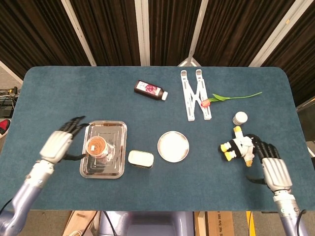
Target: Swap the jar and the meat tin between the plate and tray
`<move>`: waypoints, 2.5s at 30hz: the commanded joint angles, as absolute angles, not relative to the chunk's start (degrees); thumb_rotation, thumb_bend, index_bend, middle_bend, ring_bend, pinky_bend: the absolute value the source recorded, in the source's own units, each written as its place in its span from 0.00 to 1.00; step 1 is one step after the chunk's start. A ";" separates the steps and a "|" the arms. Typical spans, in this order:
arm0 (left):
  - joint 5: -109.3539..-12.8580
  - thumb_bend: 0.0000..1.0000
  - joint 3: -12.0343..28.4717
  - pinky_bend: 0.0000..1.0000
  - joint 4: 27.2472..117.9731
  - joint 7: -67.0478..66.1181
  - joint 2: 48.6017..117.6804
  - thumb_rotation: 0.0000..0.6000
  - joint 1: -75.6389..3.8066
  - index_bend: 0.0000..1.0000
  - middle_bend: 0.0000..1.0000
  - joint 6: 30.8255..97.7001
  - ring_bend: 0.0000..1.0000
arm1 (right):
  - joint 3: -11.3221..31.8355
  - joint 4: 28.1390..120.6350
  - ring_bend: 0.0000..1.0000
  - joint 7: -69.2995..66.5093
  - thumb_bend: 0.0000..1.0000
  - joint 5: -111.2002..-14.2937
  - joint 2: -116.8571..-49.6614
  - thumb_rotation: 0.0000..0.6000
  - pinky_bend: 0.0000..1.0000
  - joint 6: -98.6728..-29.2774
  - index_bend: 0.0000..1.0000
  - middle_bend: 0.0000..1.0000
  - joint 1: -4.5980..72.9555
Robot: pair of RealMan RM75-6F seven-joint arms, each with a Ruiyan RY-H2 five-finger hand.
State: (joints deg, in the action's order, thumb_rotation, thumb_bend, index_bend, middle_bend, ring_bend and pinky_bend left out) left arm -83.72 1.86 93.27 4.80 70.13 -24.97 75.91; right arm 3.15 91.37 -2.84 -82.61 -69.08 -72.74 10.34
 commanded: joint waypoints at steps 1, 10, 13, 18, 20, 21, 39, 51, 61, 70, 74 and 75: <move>-88.20 0.03 -0.97 0.10 95.02 -3.78 66.99 1.00 -13.49 0.18 0.01 91.64 0.00 | 1.87 94.32 0.04 -7.28 0.00 -86.74 -67.69 1.00 0.00 -67.57 0.04 0.00 14.22; -86.90 0.04 -1.60 0.00 93.47 -5.63 65.72 1.00 -9.75 0.18 0.01 92.83 0.00 | 9.24 107.29 0.06 0.47 0.00 -75.75 -70.25 1.00 0.00 -55.55 0.06 0.01 25.02; -86.86 0.04 -0.86 0.00 92.98 -6.48 66.21 1.00 -9.00 0.18 0.01 93.89 0.00 | 10.92 110.17 0.06 4.85 0.00 -69.92 -72.32 1.00 0.00 -52.80 0.06 0.01 28.38; -85.80 0.04 -0.07 0.00 93.23 -5.94 66.09 1.00 -8.52 0.18 0.01 93.00 0.00 | 12.37 110.49 0.06 14.45 0.00 -58.86 -78.46 1.00 0.00 -53.73 0.06 0.01 33.07; -85.60 0.04 0.20 0.00 93.27 -5.87 66.09 1.00 -8.49 0.18 0.01 92.53 0.00 | 12.62 110.25 0.06 17.84 0.00 -54.74 -81.06 1.00 0.00 -54.87 0.06 0.01 34.76; -85.51 0.04 0.32 0.00 93.22 -5.86 66.14 1.00 -8.49 0.18 0.01 92.28 0.00 | 12.70 110.17 0.06 19.34 0.00 -52.86 -82.04 1.00 0.00 -55.19 0.06 0.01 35.63; -83.99 0.12 2.49 0.00 93.47 -3.73 65.75 1.00 -7.59 0.18 0.02 90.69 0.00 | 13.78 108.61 0.23 34.20 0.00 -40.02 -97.17 1.00 0.00 -67.70 0.16 0.13 44.39; -83.05 0.12 3.87 0.00 93.44 -0.49 64.79 1.00 -6.92 0.20 0.02 90.13 0.00 | 15.75 101.10 0.32 34.35 0.00 -38.38 -106.22 1.00 0.00 -70.89 0.28 0.25 46.53; -81.94 0.16 5.15 0.00 93.10 2.27 64.23 1.00 -6.55 0.21 0.02 89.65 0.00 | 16.65 96.84 0.38 35.36 0.00 -38.30 -111.17 1.00 0.04 -71.51 0.34 0.32 47.83; -81.70 0.16 5.69 0.00 93.13 4.15 63.85 1.00 -6.42 0.22 0.02 88.90 0.00 | 18.67 92.46 0.46 33.26 0.00 -39.49 -114.80 1.00 0.06 -71.47 0.45 0.42 48.04; -81.37 0.16 5.99 0.00 93.12 4.41 63.80 1.00 -6.41 0.22 0.02 88.62 0.00 | 19.45 91.00 0.48 32.05 0.01 -40.16 -115.54 1.00 0.06 -71.93 0.54 0.46 47.54; -81.30 0.16 6.07 0.00 93.12 4.51 63.81 1.00 -6.40 0.23 0.02 88.58 0.00 | 19.71 90.68 0.49 31.89 0.02 -40.09 -115.64 1.00 0.06 -72.09 0.57 0.46 47.37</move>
